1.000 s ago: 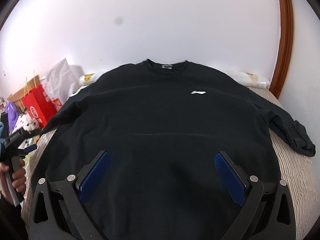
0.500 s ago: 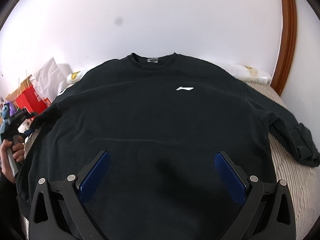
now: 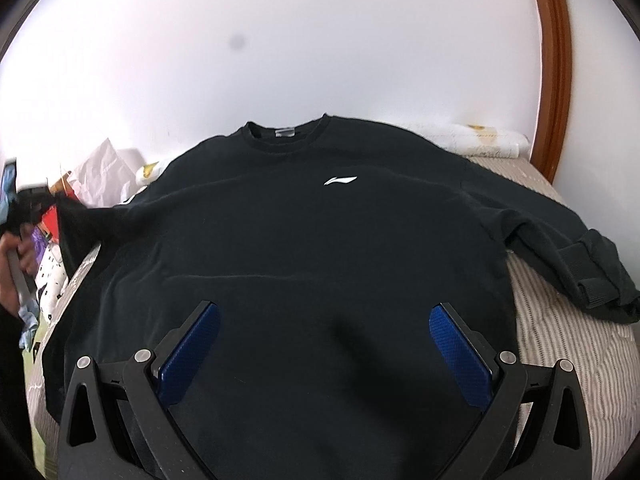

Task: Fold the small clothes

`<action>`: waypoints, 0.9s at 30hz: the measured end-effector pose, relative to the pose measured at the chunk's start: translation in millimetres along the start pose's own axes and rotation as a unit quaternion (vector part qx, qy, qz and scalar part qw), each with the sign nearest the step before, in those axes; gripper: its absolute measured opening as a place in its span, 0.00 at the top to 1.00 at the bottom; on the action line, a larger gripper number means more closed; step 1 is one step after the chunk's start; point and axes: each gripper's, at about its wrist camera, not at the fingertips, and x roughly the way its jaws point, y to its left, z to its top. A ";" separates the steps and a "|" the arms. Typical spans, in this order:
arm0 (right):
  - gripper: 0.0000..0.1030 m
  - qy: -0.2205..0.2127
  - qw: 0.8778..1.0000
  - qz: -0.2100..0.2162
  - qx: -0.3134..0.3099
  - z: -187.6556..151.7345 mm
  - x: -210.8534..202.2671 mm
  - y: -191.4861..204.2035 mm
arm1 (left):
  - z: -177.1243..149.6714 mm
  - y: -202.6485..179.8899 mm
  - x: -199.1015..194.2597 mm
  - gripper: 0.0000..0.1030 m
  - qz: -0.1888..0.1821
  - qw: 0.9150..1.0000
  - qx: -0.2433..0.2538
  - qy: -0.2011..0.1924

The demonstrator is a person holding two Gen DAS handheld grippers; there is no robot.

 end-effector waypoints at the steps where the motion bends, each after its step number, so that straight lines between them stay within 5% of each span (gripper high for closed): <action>1: 0.00 -0.002 1.000 0.001 0.001 -0.5 -2.2 -1.5 | 1.2 -20.5 -1.4 0.92 -0.011 1.000 0.022 0.001; 11: 0.00 -0.015 1.000 -0.015 0.008 -11.5 -28.9 -23.9 | -67.2 -139.4 25.8 0.92 -0.094 0.980 0.162 0.065; 19: 0.00 0.001 0.999 -0.031 0.019 -15.8 -24.3 -31.8 | -129.6 -138.9 42.3 0.89 -0.112 0.964 0.167 0.172; 22: 0.00 0.001 1.000 -0.031 0.005 -9.2 -18.6 -20.4 | -130.3 -110.9 34.7 0.73 -0.122 0.965 0.135 0.191; 24: 0.00 0.001 0.999 -0.034 -0.010 -2.4 -13.4 -6.3 | -131.0 -94.9 20.8 0.45 -0.126 0.968 0.113 0.184; 27: 0.00 0.004 0.999 -0.027 -0.035 10.5 -1.8 21.6 | -120.6 -48.9 -1.3 0.38 -0.117 0.977 0.083 0.160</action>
